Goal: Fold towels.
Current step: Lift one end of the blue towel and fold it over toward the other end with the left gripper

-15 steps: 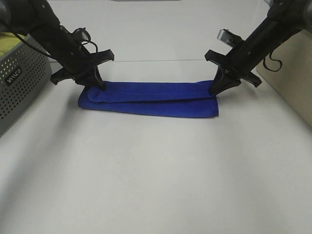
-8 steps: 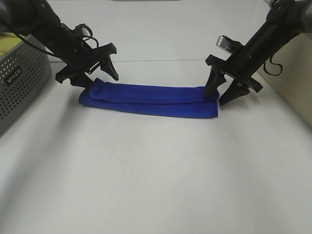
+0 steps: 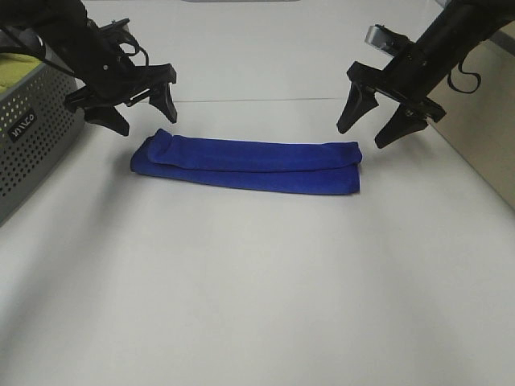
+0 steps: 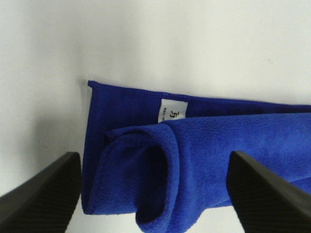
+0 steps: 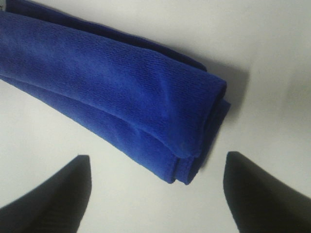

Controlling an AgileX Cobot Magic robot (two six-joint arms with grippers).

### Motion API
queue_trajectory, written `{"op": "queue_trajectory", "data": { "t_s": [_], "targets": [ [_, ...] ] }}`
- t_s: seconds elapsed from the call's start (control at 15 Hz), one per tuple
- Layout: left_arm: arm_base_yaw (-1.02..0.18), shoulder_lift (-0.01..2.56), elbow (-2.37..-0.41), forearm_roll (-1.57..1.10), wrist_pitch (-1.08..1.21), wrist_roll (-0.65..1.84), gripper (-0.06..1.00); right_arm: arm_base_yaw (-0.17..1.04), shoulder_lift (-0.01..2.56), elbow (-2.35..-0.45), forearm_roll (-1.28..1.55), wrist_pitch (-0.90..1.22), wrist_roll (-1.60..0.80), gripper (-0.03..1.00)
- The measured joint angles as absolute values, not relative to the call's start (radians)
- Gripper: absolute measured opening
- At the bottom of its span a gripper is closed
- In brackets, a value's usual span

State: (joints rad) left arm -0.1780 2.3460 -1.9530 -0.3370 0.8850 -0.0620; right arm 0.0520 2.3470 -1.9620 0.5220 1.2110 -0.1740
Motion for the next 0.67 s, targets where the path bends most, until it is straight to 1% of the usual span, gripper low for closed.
{"op": "queue_trajectory", "data": {
  "t_s": [0.67],
  "targets": [
    [-0.178, 2.437, -1.953, -0.333, 0.832, 0.082, 0.80, 0.051, 2.347, -1.962, 0.456, 1.211, -0.166, 0.74]
  ]
}}
